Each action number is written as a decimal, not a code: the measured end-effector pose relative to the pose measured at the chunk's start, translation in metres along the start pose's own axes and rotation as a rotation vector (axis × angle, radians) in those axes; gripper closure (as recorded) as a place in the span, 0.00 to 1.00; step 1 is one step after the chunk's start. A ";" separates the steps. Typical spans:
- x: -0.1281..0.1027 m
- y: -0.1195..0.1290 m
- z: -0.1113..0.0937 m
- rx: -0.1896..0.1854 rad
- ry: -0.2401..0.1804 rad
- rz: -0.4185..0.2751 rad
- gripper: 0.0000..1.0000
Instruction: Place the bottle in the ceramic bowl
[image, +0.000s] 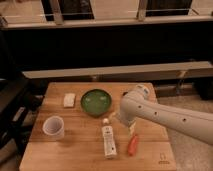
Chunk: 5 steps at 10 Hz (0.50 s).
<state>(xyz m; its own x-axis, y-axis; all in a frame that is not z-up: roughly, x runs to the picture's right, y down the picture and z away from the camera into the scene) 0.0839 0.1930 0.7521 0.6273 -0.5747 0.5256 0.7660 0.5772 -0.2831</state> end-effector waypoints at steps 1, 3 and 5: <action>-0.011 -0.007 0.005 -0.011 -0.031 -0.106 0.20; -0.039 -0.018 0.015 -0.022 -0.117 -0.367 0.20; -0.053 -0.025 0.018 -0.030 -0.136 -0.479 0.20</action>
<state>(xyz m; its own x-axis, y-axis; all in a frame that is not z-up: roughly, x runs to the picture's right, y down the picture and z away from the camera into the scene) 0.0294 0.2196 0.7455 0.1816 -0.6893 0.7013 0.9685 0.2490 -0.0060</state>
